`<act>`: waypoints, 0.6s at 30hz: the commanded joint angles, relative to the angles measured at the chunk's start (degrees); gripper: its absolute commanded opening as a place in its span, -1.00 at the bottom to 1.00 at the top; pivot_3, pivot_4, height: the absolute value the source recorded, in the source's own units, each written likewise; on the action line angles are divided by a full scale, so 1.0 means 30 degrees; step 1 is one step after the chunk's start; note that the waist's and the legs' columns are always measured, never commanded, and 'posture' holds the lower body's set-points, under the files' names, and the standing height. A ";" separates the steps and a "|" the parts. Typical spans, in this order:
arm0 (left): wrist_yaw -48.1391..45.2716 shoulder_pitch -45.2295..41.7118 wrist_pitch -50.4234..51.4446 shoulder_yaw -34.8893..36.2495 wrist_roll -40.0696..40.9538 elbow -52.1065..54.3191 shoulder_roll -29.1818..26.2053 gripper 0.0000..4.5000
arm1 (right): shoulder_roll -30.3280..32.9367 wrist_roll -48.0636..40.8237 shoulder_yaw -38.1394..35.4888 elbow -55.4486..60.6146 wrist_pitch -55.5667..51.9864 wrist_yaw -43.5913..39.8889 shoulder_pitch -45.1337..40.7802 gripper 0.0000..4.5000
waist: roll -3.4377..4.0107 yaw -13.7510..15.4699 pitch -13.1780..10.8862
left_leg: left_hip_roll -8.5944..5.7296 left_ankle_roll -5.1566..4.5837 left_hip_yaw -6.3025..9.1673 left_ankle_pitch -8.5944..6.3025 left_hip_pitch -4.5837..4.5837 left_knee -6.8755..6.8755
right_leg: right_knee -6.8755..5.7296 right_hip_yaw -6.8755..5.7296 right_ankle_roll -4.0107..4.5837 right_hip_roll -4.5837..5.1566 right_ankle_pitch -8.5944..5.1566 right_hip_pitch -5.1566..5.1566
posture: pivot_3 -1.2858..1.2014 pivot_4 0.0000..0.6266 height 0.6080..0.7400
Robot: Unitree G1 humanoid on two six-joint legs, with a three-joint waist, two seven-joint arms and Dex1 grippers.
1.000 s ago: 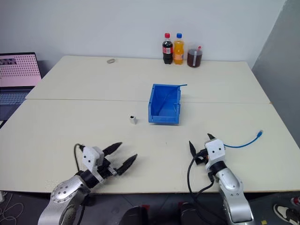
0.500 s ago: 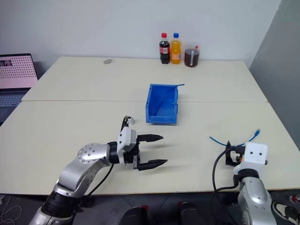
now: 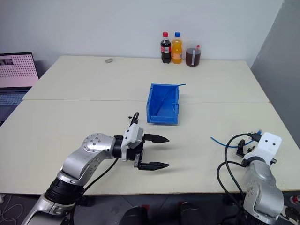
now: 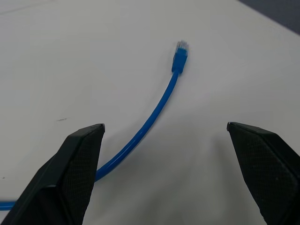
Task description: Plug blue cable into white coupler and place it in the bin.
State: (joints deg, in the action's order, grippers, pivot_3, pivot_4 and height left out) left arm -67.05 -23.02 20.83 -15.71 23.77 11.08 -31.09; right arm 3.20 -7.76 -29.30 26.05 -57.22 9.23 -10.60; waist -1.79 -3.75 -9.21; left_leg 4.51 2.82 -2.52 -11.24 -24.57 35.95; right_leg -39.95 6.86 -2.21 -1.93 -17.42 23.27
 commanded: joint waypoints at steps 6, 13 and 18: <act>0.0008 0.0206 -0.0177 0.0010 -0.0089 0.0731 -0.0070 1.00 | 0.0553 -0.0203 -0.0331 -0.3221 0.0805 0.0471 -0.2204 0.81 | 0.0013 0.0004 -0.0007 | -0.0001 0.0000 0.0026 0.0000 -0.0011 -0.0009 | 0.0000 -0.0022 0.0014 -0.0003 -0.0009 0.0001 | 0.03 -0.52 1.00; 0.0017 0.0491 -0.0329 0.0121 -0.0230 0.0820 -0.0280 1.00 | 0.0276 -0.0502 -0.1241 -0.4862 0.1642 0.1341 -0.3014 0.06 | 0.0011 -0.0141 -0.0006 | 0.0000 0.0000 0.0037 0.0000 -0.0014 -0.0002 | 0.0003 -0.0028 0.0006 -0.0002 -0.0005 -0.0001 | 0.03 -0.52 1.00; 0.0240 0.0455 -0.0492 0.0213 -0.0390 0.0676 -0.0120 1.00 | -0.0091 -0.1236 -0.2409 -0.5288 0.1639 0.2011 -0.3866 -0.50 | 0.0008 -0.0287 -0.0004 | -0.0001 0.0000 0.0039 0.0001 -0.0013 0.0004 | 0.0002 -0.0026 -0.0005 -0.0002 0.0001 -0.0007 | 0.03 -0.52 1.00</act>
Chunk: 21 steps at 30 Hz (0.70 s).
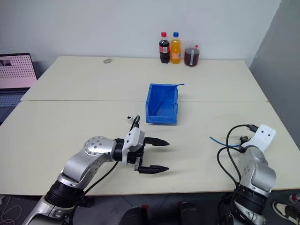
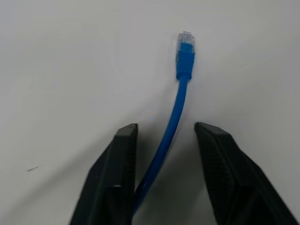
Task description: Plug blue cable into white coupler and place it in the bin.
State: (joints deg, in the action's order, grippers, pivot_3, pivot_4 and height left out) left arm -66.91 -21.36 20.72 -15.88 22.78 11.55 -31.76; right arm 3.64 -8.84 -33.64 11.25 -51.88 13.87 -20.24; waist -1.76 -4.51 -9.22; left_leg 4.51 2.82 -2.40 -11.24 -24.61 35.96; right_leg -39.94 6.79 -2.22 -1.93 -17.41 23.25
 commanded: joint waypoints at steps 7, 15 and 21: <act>0.0173 -0.0144 -0.0749 0.0284 -0.0240 0.0369 0.0137 1.00 | 0.0189 -0.1917 -0.1813 -0.0218 -0.0567 0.0624 -0.1297 -0.98 | 0.0006 -0.0071 -0.0004 | 0.0000 -0.0001 0.0003 0.0000 0.0000 -0.0007 | 0.0000 0.0000 -0.0002 -0.0001 0.0002 0.0001 | 0.03 -0.52 1.00; -0.0082 0.0727 -0.0008 0.0838 0.0440 0.0973 -0.0657 1.00 | 0.5522 -0.4288 0.1915 0.1661 -0.3115 -0.6069 -0.0108 -0.98 | 0.0090 -0.0083 -0.0056 | -0.0011 -0.0002 -0.0016 0.0000 -0.0004 -0.0008 | 0.0006 0.0020 -0.0002 0.0004 0.0000 0.0006 | 0.03 -0.52 1.00; -0.1777 0.4204 0.1014 0.2117 0.1715 0.2064 -0.3904 1.00 | 1.3057 -0.5056 0.6790 0.3697 0.0224 -1.5034 0.0642 -0.98 | 0.0137 -0.0220 -0.0089 | 0.0006 -0.0011 -0.0005 -0.0006 0.0011 -0.0063 | 0.0021 0.0031 0.0034 -0.0018 -0.0052 0.0027 | 0.03 -0.52 1.00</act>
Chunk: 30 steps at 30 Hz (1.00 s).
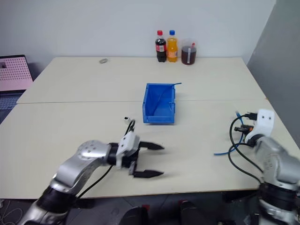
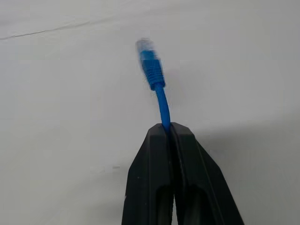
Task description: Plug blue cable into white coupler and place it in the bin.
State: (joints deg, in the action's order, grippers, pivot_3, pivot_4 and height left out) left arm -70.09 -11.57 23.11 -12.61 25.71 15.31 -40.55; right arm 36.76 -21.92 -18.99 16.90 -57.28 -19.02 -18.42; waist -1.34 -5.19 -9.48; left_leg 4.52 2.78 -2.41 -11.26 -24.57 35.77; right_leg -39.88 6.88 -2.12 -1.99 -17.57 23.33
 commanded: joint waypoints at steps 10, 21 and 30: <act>0.1725 0.2090 0.0558 0.5523 0.1445 -0.1558 -0.1359 1.00 | 0.4034 0.5629 1.1701 -0.0543 1.6477 -1.2991 -0.2529 -0.98 | -0.0207 0.0120 -0.0118 | 0.0018 0.0002 0.0088 0.0001 -0.0009 0.0052 | 0.0004 -0.0150 0.0029 0.0038 -0.0022 -0.0029 | 0.03 -0.52 1.00; 0.1230 0.4546 0.0469 0.7236 0.1018 -0.2408 -0.3071 1.00 | -0.2669 1.0515 1.6968 -1.0227 2.3063 -1.3417 -0.7913 -0.98 | -0.0218 0.0443 -0.0157 | 0.0020 0.0014 0.0157 0.0005 -0.0063 0.0052 | -0.0039 -0.0282 0.0212 0.0063 -0.0010 -0.0005 | 0.03 -0.52 1.00; 0.1549 0.3484 0.0513 0.6252 0.0810 -0.2283 -0.2337 1.00 | -0.3966 1.0855 1.6866 -1.1657 2.2467 -1.4078 -0.8339 -0.29 | -0.0219 0.0771 -0.0157 | 0.0026 0.0016 0.0197 0.0006 -0.0063 0.0063 | -0.0060 -0.0346 0.0234 0.0063 -0.0017 -0.0030 | 0.03 -0.52 1.00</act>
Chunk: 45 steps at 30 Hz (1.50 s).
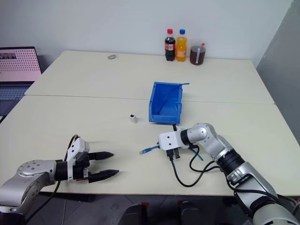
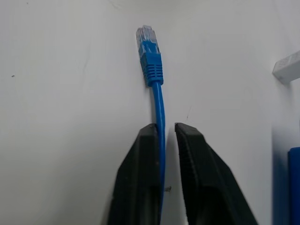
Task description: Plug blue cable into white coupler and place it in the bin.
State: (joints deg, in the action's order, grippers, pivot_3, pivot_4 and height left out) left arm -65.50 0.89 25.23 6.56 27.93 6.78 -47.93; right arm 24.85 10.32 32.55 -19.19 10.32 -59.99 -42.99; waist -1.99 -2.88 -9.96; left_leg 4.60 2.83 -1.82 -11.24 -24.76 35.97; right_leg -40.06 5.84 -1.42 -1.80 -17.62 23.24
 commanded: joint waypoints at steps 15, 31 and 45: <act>0.1400 -0.3303 -0.1933 -0.4101 -0.3605 -0.1008 0.2438 1.00 | 0.1647 -0.6438 -0.5402 1.2708 -1.2732 0.0058 0.5864 0.73 | 0.0005 0.0379 0.0021 | -0.0005 0.0000 0.0058 0.0000 -0.0009 0.0008 | -0.0029 -0.0045 0.0000 -0.0017 0.0000 -0.0021 | 0.03 -0.52 1.00; 0.2466 -0.5296 -0.1795 -0.6504 -0.6142 -0.3587 0.4315 0.42 | 0.1001 -0.8046 -0.7292 1.7771 -1.8275 0.5492 0.9456 0.76 | 0.0077 0.0433 0.0112 | -0.0035 -0.0013 0.0063 0.0020 0.0276 0.0048 | 0.0032 -0.0022 -0.0104 0.0003 -0.0044 -0.0339 | 0.03 -0.52 1.00; 0.1753 -0.5731 -0.1704 -0.7185 -0.6640 -0.4231 0.4897 -0.90 | 0.1610 -0.8879 -0.7399 1.8362 -1.8349 0.6636 1.0081 0.76 | 0.0117 0.0421 0.0176 | -0.0041 -0.0014 0.0059 0.0016 0.0270 0.0024 | 0.0042 -0.0024 -0.0156 0.0008 -0.0024 -0.0350 | 0.03 -0.52 1.00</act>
State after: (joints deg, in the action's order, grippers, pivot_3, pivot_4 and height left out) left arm -58.36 -18.23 18.60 -10.39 9.77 -4.02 -33.85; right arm 29.24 -15.32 11.83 33.65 -45.22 -40.79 -12.53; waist -1.64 -1.62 -9.43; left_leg 4.48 2.79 -1.64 -11.19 -23.95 36.03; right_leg -39.93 5.77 -1.89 -1.77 -17.69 22.19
